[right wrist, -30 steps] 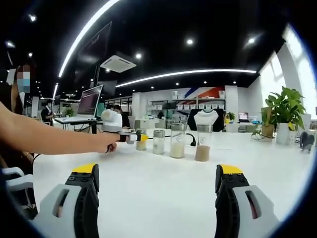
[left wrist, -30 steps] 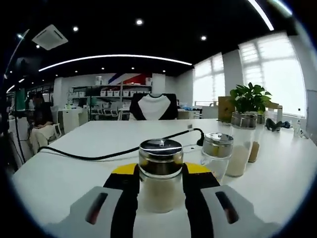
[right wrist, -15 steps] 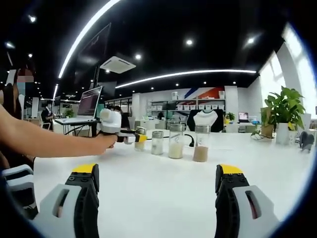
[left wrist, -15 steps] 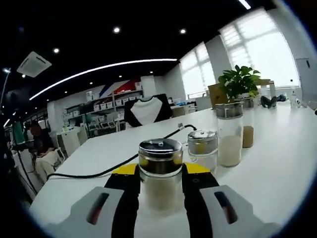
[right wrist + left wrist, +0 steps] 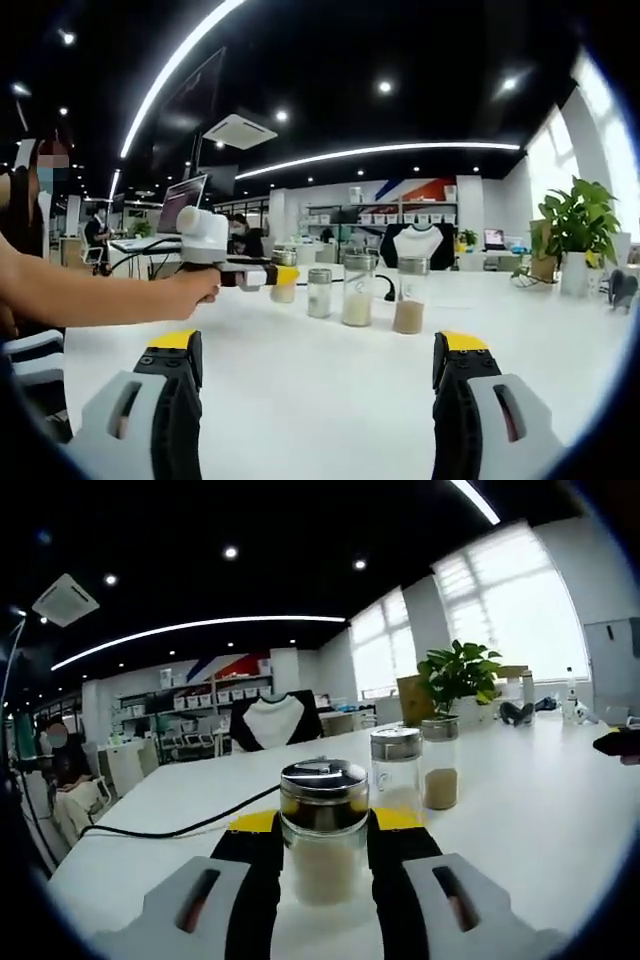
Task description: Rotate the seasoning bottle until the label or dispensing opening points toward the visible target arrow and the bottle remains upright within the marked orientation range
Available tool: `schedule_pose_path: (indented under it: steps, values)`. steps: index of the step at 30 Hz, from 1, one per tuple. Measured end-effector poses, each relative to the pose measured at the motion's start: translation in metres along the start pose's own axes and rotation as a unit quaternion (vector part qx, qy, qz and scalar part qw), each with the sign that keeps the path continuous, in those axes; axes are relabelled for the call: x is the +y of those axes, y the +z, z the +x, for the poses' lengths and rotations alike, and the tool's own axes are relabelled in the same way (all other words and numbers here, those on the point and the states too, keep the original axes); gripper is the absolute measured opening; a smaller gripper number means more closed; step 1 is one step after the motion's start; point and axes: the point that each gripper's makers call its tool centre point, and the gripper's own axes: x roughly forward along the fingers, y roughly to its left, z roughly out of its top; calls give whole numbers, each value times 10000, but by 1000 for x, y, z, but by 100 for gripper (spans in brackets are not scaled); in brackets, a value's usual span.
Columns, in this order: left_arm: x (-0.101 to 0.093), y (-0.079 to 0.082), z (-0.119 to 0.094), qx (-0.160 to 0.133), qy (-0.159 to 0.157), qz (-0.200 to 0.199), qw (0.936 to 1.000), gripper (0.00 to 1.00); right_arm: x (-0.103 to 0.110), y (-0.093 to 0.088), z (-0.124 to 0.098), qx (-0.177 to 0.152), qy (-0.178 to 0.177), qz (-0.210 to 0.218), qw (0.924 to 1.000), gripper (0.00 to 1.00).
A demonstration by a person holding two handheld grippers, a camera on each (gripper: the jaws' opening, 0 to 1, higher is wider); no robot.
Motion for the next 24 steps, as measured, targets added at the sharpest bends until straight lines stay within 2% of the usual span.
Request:
schedule_pose_path:
  steps: [3, 7, 11, 15, 17, 20, 24]
  values:
    - [-10, 4, -8, -49, -184, -184, 9996, 34, 3, 1, 3, 0, 60, -44, 10000, 97]
    - [-27, 6, -21, -39, -397, -14, 9992, 34, 6, 4, 6, -44, 152, -50, 9999, 95]
    - [-48, 13, -37, -131, -741, -182, 9970, 34, 10, 5, 8, -43, 255, -47, 9997, 94]
    - [-64, 13, -49, -84, -953, -174, 9953, 34, 14, 8, 7, -88, 343, -30, 9994, 91]
    - [-73, 12, -55, -67, -1035, -75, 9946, 34, 16, 11, 7, -154, 415, 24, 9990, 86]
    - [-82, 8, -62, 1, -1054, 432, 9935, 34, 24, 15, 8, -198, 548, -53, 9983, 79]
    - [-101, 6, -72, 8, -1226, 532, 9910, 34, 34, 17, 11, -188, 724, -86, 9972, 73]
